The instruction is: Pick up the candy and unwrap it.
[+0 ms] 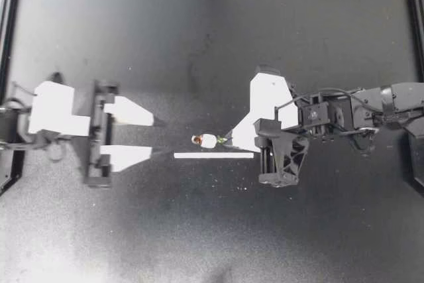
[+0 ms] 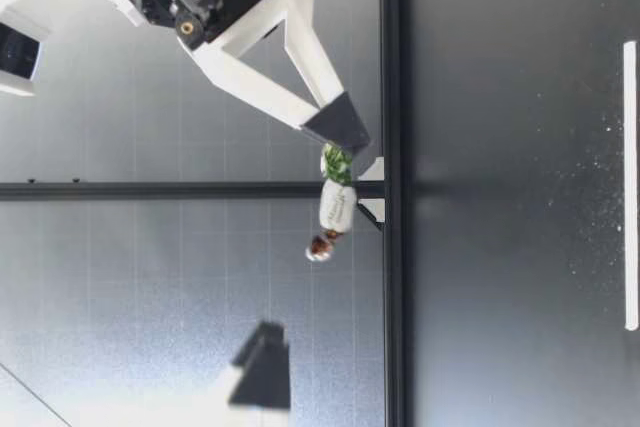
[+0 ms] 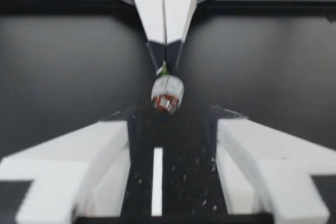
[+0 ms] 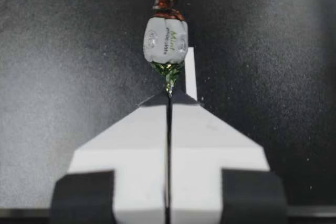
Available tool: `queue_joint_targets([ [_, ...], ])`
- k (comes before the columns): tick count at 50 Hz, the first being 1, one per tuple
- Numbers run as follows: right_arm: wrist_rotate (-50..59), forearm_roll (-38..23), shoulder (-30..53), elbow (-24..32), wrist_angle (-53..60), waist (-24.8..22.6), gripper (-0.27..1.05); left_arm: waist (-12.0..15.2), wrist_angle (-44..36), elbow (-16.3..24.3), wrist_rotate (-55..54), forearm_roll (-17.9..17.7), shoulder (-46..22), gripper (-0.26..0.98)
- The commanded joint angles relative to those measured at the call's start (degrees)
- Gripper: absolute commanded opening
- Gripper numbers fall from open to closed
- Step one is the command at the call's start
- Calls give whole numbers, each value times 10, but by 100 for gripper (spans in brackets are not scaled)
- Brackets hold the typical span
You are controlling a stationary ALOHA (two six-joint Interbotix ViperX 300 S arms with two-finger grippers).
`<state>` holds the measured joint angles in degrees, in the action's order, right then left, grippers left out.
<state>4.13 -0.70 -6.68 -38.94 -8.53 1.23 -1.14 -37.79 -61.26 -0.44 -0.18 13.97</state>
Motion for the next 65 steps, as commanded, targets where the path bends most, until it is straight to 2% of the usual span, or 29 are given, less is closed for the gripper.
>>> queue_joint_targets([
  [1,0,-3,-11,15,10,-2,-21,-3,-6,25,-6,0,-9,45],
  [45,0,-6,-3,30,14,-2,-21,-2,-6,58,-24,-11,-54,41],
  [49,0,-6,-3,30,14,-3,-21,-2,-6,58,-24,-13,-57,34],
  [59,1,-6,-2,28,13,-2,-21,-2,-7,53,-16,-18,-51,-2],
  [65,2,-6,-1,25,13,-2,-21,-2,-17,47,-16,-18,-49,-15],
])
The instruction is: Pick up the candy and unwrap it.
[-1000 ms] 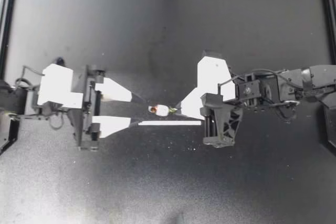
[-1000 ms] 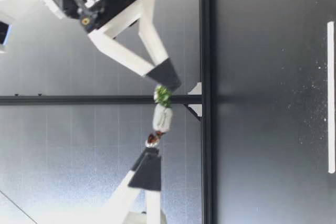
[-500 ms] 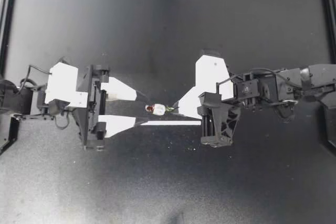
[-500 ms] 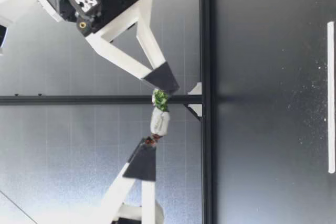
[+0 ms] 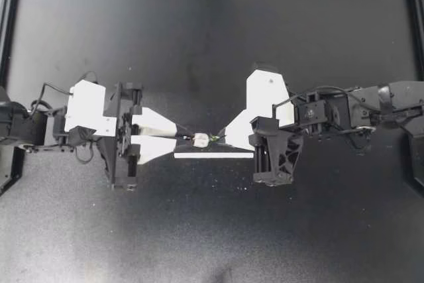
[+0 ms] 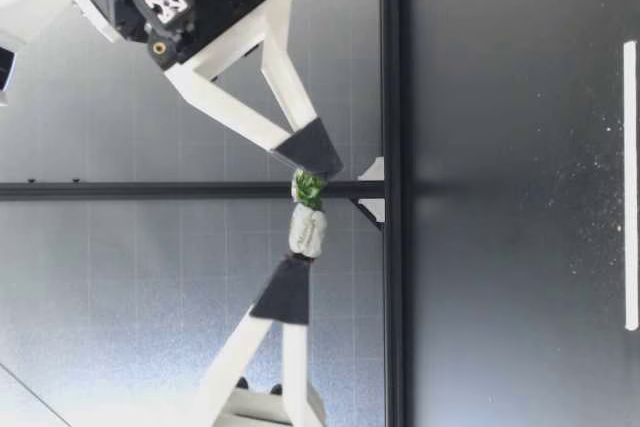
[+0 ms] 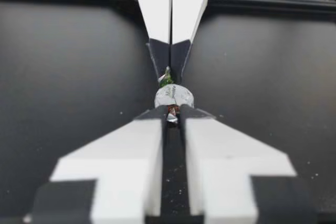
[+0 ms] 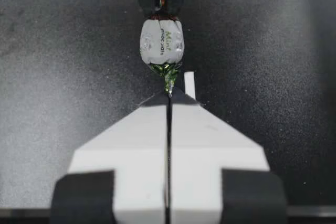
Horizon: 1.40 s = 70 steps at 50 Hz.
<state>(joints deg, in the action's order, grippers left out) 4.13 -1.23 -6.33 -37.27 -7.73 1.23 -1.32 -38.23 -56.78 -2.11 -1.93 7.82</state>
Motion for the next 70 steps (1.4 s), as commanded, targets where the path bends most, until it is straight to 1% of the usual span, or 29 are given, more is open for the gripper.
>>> queue_joint_targets([
  [1,2,-1,-5,8,5,-2,-21,0,-16,2,1,-1,11,-16],
  [13,0,-1,-11,-2,8,-3,-21,0,-23,-12,-7,-1,20,-17],
  [21,3,1,-36,-31,43,-3,-21,0,-23,-25,-10,-1,32,-17],
  [29,4,4,-45,-42,63,-2,-21,0,-19,-24,-10,-1,31,-17],
  [40,2,4,-40,-38,70,-2,-21,0,-19,-18,-10,-1,26,-17],
  [50,-4,0,-29,-19,112,-2,-21,-1,-18,5,-4,-1,11,-17],
  [57,-4,-1,-13,-7,115,-3,-21,0,-18,18,-6,-1,-3,-17],
  [63,1,0,-12,-12,114,-3,-21,0,-18,14,-9,-1,-1,-17],
  [70,5,5,-29,-33,111,-4,-21,-1,-18,2,-9,-2,14,-17],
])
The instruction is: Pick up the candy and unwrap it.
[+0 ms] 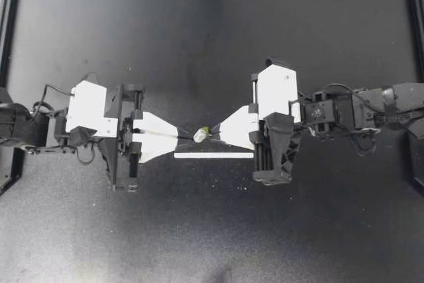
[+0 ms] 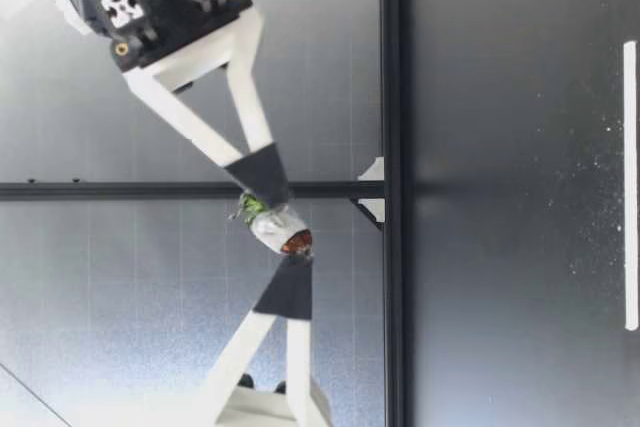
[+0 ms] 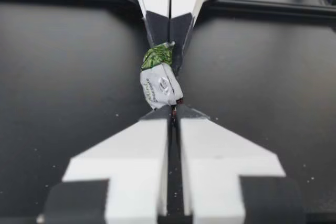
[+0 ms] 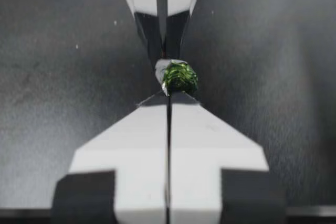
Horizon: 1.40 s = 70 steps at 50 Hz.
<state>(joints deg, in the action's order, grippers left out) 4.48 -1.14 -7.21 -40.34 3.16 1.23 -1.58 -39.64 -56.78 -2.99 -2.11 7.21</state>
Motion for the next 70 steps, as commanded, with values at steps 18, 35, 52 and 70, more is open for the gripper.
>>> queue_joint_targets([
  [18,25,6,-45,-31,2,-11,-21,3,-2,-11,-2,-1,27,-17],
  [35,31,6,-62,-44,6,-12,-21,2,-2,-21,-2,-16,35,-17],
  [52,42,11,-62,-46,20,-10,-21,3,-2,-18,-6,-17,36,-17],
  [70,61,8,-67,-60,51,-9,-14,2,-2,-15,-163,-42,58,-17],
])
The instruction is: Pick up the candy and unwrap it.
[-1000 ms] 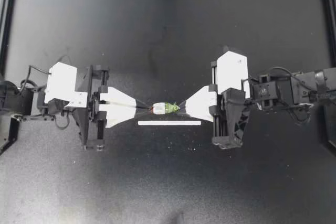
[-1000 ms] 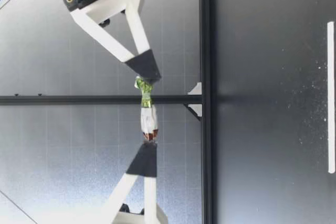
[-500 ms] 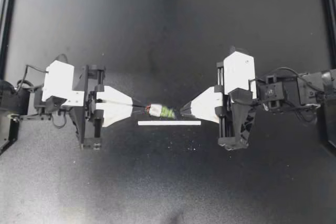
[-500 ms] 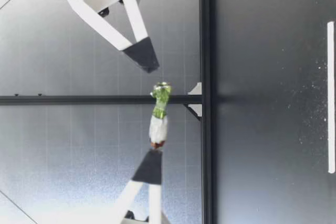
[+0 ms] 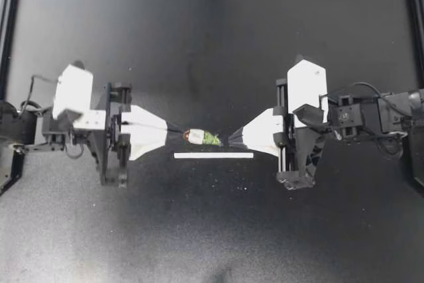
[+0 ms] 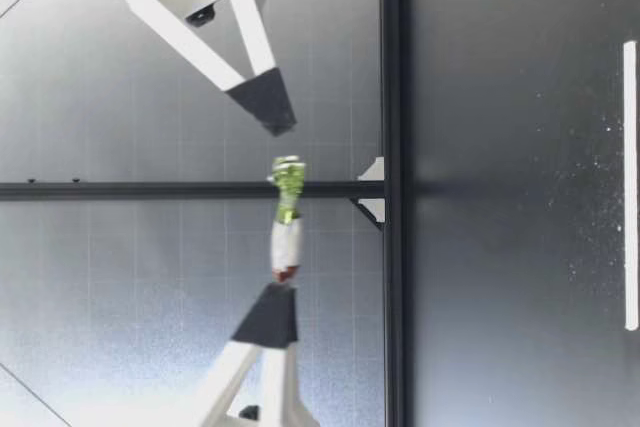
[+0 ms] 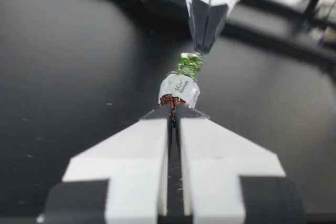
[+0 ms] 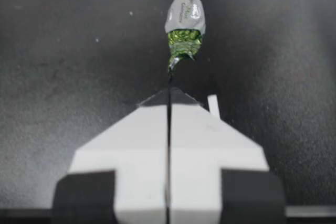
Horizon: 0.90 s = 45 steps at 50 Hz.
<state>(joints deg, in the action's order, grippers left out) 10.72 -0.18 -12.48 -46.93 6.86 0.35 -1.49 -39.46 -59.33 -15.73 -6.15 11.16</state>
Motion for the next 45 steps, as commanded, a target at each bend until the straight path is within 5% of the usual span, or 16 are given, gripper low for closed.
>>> queue_joint_targets([
  [1,-4,-2,-14,6,17,0,-13,2,-4,11,-47,-2,21,-17],
  [9,-8,-14,-14,5,31,0,4,2,-4,0,-99,4,40,-17],
  [22,-4,-10,-5,8,81,1,55,1,-4,8,-57,19,19,-17],
  [45,-39,-16,28,40,96,4,54,2,-4,18,-55,17,10,-17],
])
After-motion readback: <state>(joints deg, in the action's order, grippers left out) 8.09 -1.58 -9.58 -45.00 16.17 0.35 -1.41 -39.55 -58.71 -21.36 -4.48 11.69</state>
